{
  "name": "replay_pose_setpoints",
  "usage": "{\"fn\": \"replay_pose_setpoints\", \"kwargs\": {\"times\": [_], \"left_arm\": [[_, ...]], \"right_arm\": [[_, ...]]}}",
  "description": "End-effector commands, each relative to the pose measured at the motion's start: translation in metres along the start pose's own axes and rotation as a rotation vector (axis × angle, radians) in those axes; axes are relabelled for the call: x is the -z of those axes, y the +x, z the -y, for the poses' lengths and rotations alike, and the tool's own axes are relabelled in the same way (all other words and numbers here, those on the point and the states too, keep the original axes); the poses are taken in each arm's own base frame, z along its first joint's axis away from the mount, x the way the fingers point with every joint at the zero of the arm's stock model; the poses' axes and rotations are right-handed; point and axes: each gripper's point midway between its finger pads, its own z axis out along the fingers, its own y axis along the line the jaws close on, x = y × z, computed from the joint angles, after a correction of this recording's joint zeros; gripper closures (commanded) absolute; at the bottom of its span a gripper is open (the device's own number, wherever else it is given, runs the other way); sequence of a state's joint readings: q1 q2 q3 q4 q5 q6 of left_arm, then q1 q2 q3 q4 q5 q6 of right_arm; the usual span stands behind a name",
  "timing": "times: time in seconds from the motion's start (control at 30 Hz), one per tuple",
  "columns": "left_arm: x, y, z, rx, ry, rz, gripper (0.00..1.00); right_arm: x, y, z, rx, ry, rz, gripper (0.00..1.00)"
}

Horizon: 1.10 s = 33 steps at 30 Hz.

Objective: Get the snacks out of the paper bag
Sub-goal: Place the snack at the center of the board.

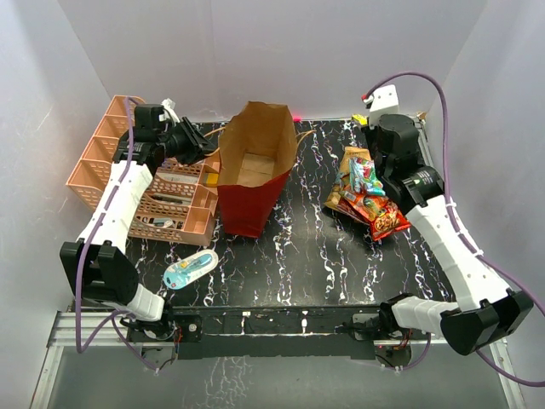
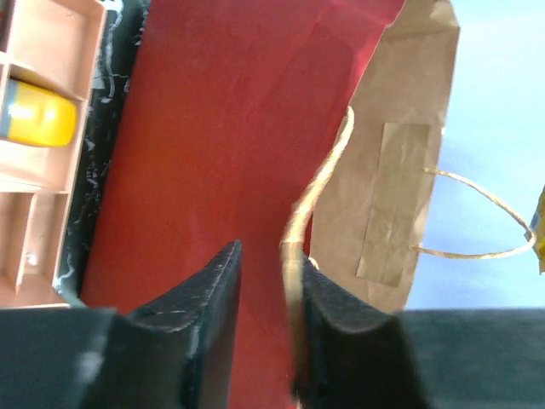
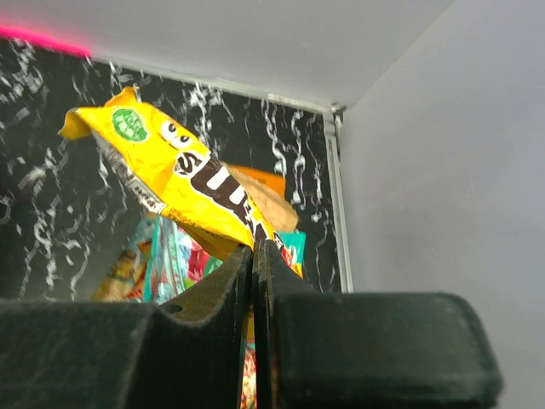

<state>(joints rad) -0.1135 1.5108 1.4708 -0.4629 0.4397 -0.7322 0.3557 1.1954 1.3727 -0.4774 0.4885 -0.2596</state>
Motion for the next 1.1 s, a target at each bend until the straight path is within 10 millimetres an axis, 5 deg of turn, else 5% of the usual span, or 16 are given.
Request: {"fn": "replay_pose_setpoints", "kwargs": {"times": [0.0,0.2,0.3,0.6,0.83,1.07], "left_arm": [[0.025,-0.009,0.000,-0.068,-0.050,0.064,0.65],[0.039,-0.014,-0.001,-0.108,-0.084,0.111,0.39],[0.048,-0.018,-0.004,-0.132,-0.122,0.141,0.03],[0.078,-0.021,0.004,-0.234,-0.139,0.203,0.02],[0.100,-0.026,0.010,-0.308,-0.174,0.271,0.02],[0.110,-0.028,0.027,-0.353,-0.133,0.284,0.02]], "right_arm": [[-0.002,0.026,0.008,0.000,0.058,-0.067,0.93],[-0.019,0.081,0.004,0.029,0.079,-0.195,0.93],[-0.030,0.106,0.005,0.037,0.100,-0.244,0.93],[-0.051,0.145,-0.002,0.051,0.147,-0.240,0.93],[-0.048,0.162,-0.009,0.038,0.135,-0.230,0.92],[-0.050,0.172,-0.019,0.048,0.087,-0.247,0.76]]}}
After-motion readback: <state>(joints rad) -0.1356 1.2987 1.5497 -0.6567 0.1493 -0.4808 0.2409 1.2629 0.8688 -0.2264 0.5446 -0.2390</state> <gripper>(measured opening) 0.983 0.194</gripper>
